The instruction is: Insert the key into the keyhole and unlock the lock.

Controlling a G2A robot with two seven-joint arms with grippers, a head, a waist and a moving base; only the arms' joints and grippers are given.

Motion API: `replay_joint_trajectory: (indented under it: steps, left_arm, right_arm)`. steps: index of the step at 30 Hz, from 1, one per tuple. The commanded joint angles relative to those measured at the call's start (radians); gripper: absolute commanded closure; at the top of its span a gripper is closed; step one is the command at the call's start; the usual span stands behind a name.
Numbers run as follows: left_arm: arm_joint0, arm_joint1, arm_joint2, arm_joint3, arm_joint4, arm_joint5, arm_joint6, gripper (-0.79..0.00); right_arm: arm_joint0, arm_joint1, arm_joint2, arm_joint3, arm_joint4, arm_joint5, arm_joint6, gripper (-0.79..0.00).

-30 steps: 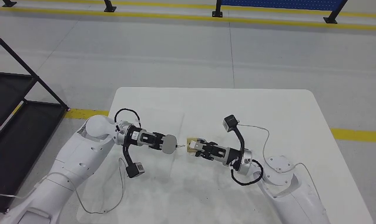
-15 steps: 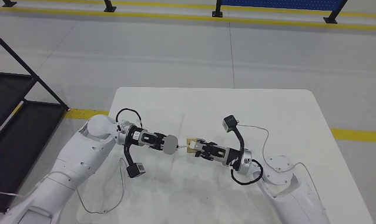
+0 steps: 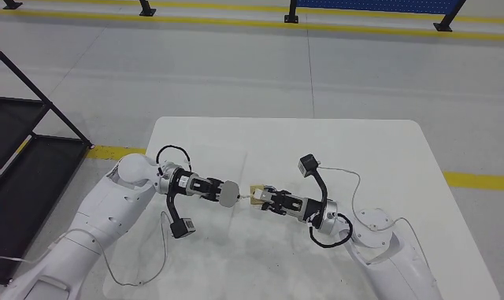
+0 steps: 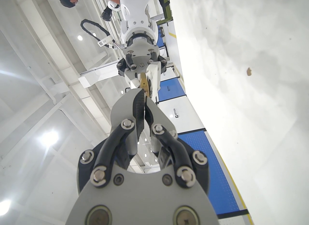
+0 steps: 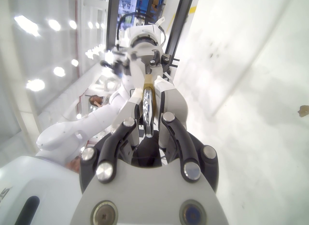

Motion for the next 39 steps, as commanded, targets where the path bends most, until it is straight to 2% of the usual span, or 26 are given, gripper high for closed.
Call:
replay_joint_trajectory:
  steps: [1, 39]
  left_arm:
    - [-0.001, 0.0, 0.0, -0.001, -0.001, 0.0, 0.0, 0.0]
    - [-0.045, -0.014, 0.06, 0.033, -0.018, 0.009, -0.009, 0.0]
  right_arm:
    - [0.0, 0.0, 0.0, 0.0, 0.0, 0.0, 0.0, 0.0]
    - [0.0, 0.0, 0.0, 0.0, 0.0, 0.0, 0.0, 0.0]
